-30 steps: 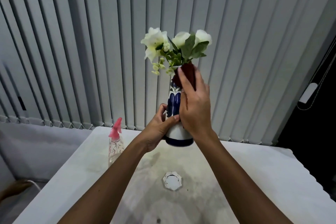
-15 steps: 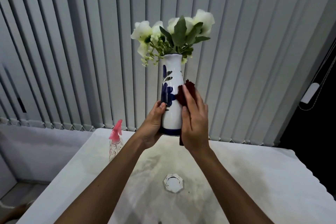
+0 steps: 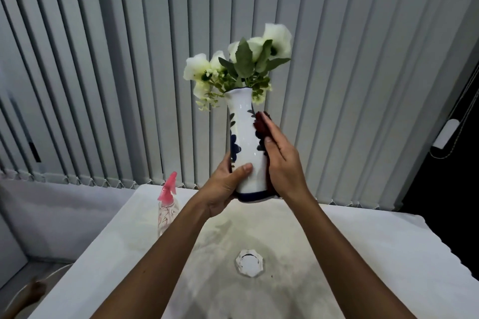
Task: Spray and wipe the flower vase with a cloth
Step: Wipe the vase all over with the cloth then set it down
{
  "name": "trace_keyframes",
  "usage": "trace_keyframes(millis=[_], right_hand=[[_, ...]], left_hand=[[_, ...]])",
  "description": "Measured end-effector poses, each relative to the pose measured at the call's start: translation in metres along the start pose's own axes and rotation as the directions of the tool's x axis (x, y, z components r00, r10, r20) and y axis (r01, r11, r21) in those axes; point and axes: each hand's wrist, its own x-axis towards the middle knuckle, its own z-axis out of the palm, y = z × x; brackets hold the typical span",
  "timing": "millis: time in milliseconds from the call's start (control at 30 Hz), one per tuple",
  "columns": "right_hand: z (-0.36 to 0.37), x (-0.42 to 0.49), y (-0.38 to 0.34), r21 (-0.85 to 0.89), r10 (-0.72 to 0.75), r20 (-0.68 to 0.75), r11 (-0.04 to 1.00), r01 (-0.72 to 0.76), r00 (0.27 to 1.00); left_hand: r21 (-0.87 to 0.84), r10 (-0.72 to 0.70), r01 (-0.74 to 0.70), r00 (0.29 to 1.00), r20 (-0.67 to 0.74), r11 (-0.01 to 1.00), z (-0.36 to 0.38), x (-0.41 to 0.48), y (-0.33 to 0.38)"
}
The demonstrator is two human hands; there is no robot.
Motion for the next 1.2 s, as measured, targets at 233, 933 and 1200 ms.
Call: trace_keyframes(millis=[233,933,1200], right_hand=[[0.011,-0.042,0.008,-0.452,-0.242,-0.046,0.87,0.196,0.969],[0.005,-0.037,-0.002,-0.412,-0.266,-0.133,0.891,0.191,0.955],[-0.005,-0.002,-0.014,-0.278,-0.168,-0.097,0.951,0.135,0.981]], left_hand=[[-0.086,-0.063,0.061,0.998,-0.021,0.994,-0.002,-0.004,0.006],[-0.001,-0.088,0.088,0.996,0.034,0.996,0.005,-0.012,0.01],[0.185,-0.076,0.061,0.995,0.07,0.981,0.015,-0.01,0.004]])
